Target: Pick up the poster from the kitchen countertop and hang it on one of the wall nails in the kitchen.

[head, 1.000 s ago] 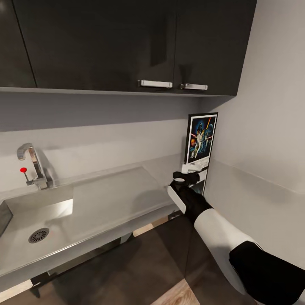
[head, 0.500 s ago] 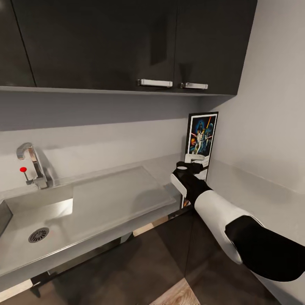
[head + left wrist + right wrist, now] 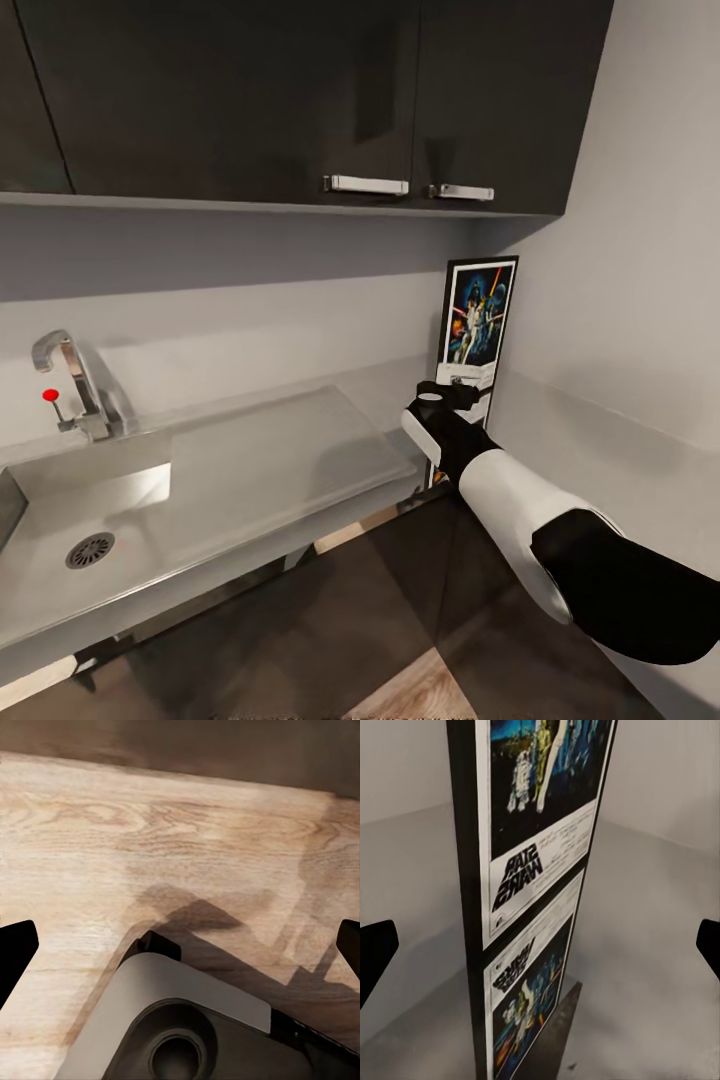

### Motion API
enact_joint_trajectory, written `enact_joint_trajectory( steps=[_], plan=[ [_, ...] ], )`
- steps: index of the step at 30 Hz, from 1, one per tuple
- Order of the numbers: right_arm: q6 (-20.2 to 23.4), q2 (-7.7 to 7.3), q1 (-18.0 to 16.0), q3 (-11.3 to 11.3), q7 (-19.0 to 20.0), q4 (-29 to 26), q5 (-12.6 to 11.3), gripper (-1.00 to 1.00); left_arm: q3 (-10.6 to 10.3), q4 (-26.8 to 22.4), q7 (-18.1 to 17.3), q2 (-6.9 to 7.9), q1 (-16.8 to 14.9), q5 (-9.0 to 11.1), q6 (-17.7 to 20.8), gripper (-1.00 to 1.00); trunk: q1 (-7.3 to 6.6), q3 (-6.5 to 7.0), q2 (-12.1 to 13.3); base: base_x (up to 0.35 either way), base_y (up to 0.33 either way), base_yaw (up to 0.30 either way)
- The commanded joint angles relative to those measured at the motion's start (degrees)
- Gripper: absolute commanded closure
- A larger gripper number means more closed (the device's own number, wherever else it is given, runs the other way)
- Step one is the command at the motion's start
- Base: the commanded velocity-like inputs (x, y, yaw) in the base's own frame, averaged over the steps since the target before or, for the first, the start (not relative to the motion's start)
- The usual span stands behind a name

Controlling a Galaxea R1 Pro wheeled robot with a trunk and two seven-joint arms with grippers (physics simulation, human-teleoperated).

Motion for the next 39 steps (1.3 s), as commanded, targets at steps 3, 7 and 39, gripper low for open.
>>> enact_joint_trajectory(
  steps=[3, 7, 39],
  plan=[
    [0.57, 0.00, -0.04, 0.36, -0.36, -0.01, -0.09, -1.00, 0.12, -0.02, -0.35, 0.02, 0.02, 0.57, 0.12, -1.00, 0.00, -0.12, -0.03, 0.056, 0.000, 0.000],
    [0.56, 0.00, -0.03, 0.36, -0.36, -0.01, -0.12, -1.00, 0.12, -0.04, -0.33, 0.01, 0.02, 0.57, 0.12, -1.00, 0.00, -0.16, -0.03, 0.180, 0.000, 0.000],
    [-2.26, 0.00, 0.15, 0.36, -0.13, 0.22, -0.15, -1.00, 0.17, 0.02, -0.31, 0.00, 0.02, 0.57, 0.11, -1.00, 0.00, -0.18, -0.03, 0.070, 0.000, 0.000]
  ],
)
